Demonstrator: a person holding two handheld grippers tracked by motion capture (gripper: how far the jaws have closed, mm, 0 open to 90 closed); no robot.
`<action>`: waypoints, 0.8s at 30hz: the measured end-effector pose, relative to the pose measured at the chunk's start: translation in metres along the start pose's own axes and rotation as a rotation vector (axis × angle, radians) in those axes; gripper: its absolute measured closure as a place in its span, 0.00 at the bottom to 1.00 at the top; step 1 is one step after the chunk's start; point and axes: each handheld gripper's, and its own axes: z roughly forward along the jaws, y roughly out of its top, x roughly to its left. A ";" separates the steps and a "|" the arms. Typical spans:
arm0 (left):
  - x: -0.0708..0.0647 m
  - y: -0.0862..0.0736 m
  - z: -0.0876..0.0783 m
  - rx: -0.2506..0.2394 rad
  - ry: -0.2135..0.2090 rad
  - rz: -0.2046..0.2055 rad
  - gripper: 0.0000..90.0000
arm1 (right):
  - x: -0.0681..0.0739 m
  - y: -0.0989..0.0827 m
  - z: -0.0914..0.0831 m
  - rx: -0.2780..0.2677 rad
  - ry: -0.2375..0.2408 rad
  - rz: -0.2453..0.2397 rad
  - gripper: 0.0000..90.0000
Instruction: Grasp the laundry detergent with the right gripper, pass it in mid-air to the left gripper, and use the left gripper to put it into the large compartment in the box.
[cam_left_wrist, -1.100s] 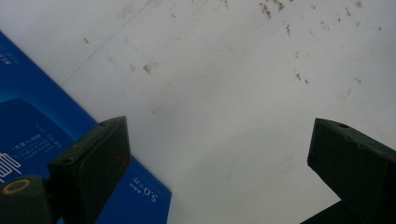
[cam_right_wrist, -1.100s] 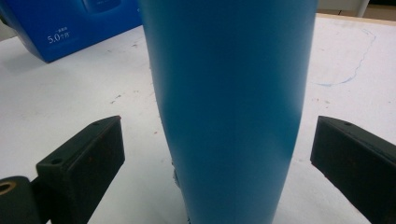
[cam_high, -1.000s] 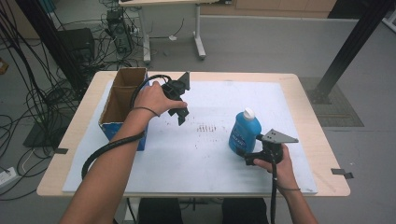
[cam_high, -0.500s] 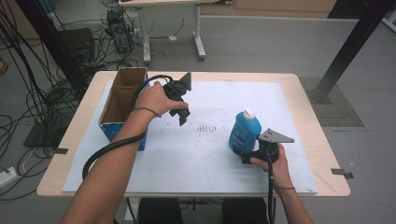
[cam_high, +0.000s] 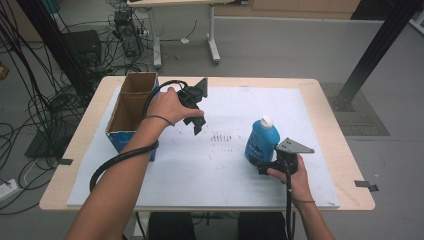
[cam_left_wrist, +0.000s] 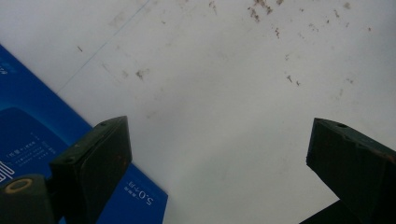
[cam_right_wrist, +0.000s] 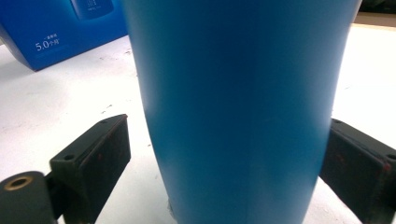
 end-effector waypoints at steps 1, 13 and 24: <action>-0.001 0.001 -0.001 0.003 0.002 0.002 0.08 | 0.000 -0.001 0.000 -0.004 -0.002 0.000 0.10; 0.000 0.001 0.001 0.005 -0.005 0.000 0.08 | 0.003 -0.002 0.002 -0.013 -0.021 -0.005 0.17; 0.000 0.001 0.001 0.005 -0.004 0.002 0.08 | 0.006 -0.003 0.004 -0.018 -0.032 -0.005 0.23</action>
